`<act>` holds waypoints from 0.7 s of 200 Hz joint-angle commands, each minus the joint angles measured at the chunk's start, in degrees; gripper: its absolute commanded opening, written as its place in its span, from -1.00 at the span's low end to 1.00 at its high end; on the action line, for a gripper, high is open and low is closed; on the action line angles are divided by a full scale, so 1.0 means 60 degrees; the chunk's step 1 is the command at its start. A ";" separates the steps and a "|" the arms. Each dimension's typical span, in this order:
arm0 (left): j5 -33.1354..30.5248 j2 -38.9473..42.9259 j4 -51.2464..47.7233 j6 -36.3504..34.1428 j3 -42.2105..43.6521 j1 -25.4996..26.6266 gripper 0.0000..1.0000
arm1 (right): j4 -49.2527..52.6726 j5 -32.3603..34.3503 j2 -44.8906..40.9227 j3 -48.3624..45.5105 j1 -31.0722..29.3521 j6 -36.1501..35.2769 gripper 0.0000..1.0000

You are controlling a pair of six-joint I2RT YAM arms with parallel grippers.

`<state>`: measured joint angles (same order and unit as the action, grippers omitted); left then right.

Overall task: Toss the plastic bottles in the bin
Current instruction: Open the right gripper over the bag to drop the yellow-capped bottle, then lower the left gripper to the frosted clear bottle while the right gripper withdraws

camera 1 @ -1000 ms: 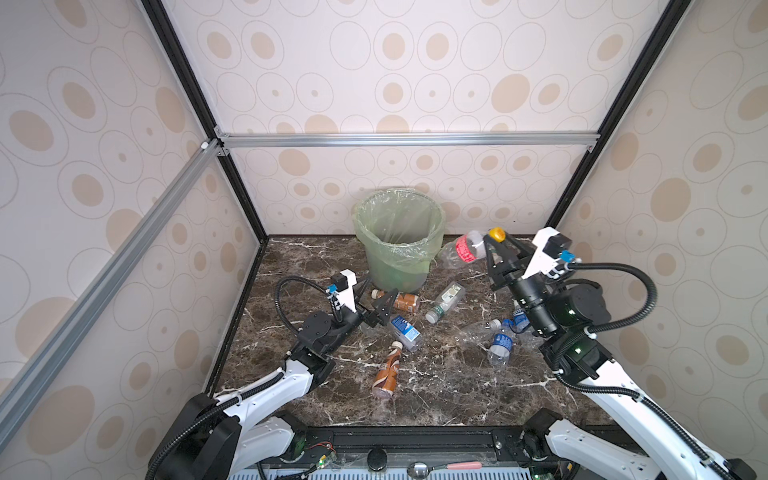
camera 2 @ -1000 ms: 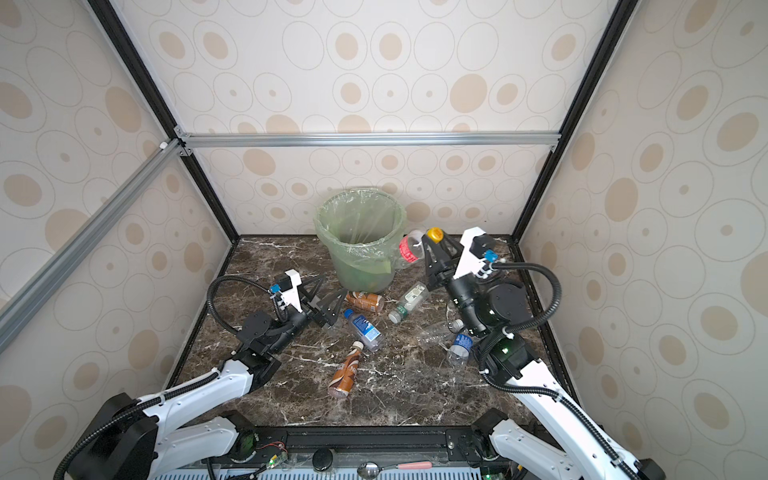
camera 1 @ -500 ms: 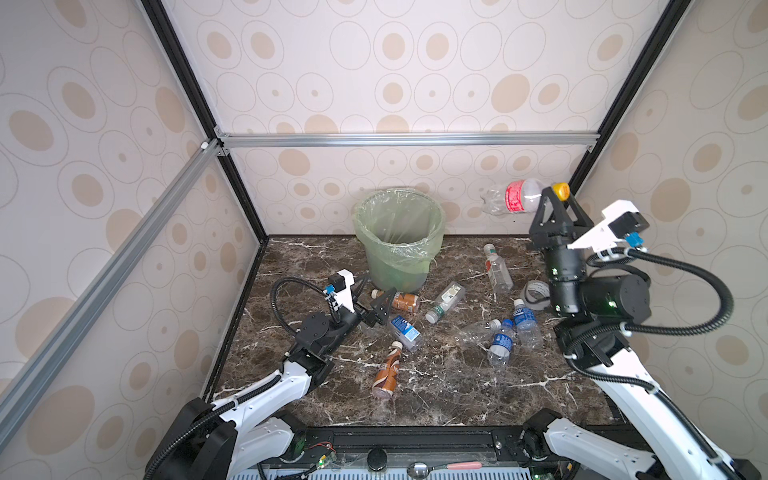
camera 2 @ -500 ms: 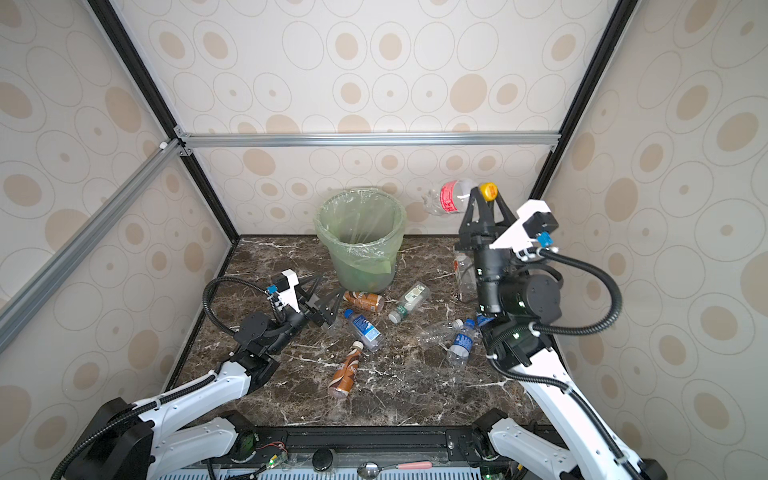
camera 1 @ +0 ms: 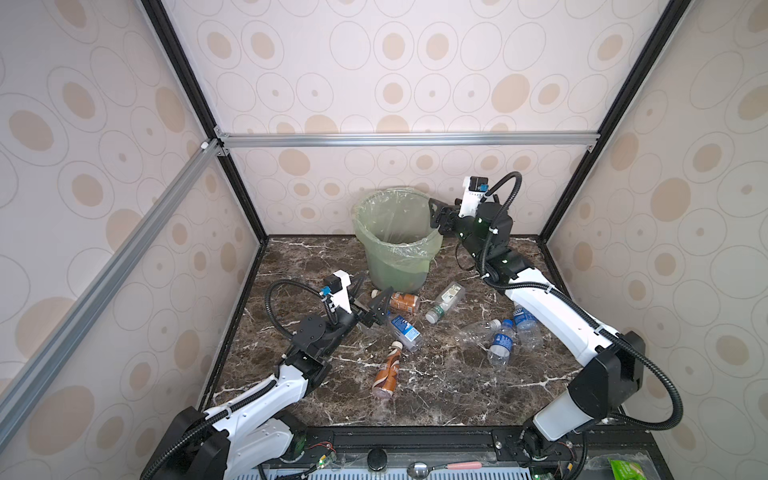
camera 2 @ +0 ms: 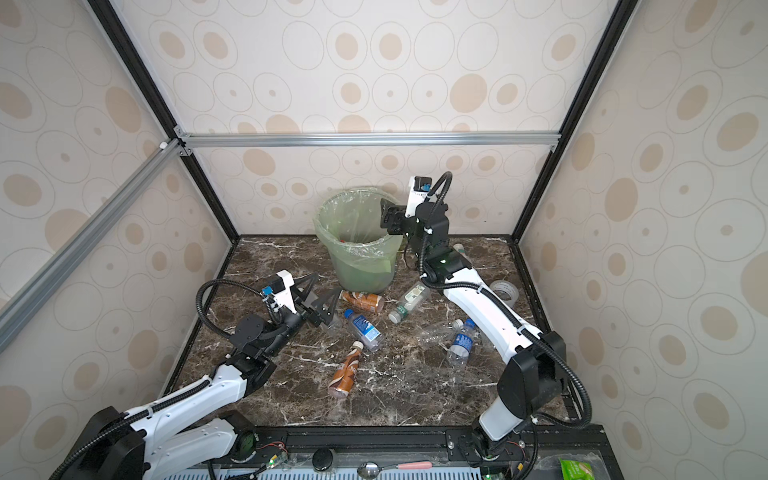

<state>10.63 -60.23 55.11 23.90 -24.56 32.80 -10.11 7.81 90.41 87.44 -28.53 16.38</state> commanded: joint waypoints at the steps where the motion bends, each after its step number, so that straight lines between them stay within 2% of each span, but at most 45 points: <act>1: -0.0036 -0.0119 0.0248 -0.0233 -0.0038 0.0033 0.98 | -0.0143 -0.0215 -0.0584 0.0435 0.0022 -0.0204 0.68; 22: -0.0222 -0.0179 0.0202 -0.0222 -0.0023 0.0034 0.98 | 0.0032 -0.0276 -0.0754 0.0370 0.0034 -0.0438 0.80; 44: -0.1158 -0.0255 -0.0418 0.0060 -0.0160 -0.0094 0.98 | 0.0272 -0.0451 -0.1285 -0.0124 0.0029 -0.0715 1.00; 62: -0.2440 -0.0267 -0.1181 0.0477 -0.0214 -0.0311 0.98 | 0.0469 -0.0568 -0.1972 -0.1032 0.0031 -0.0803 0.98; 84: -0.3397 -0.0258 -0.1821 0.1054 -0.0155 -0.0647 0.98 | 0.0689 -0.0650 -0.2791 -0.2412 0.0011 -0.0790 0.97; 115: -0.3776 -0.0761 -0.2431 0.1960 -0.0266 -0.1067 0.98 | 0.0679 -0.0758 -0.3795 -0.4249 -0.0024 -0.0514 0.99; 140: -0.3879 -0.1436 -0.3282 0.2778 -0.0477 -0.1409 0.97 | 0.0532 -0.0318 -0.4781 -0.5781 -0.0346 -0.0344 0.99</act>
<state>-9.61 -65.78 41.85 33.85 -24.82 26.02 -6.66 4.45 66.76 58.98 -28.95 13.04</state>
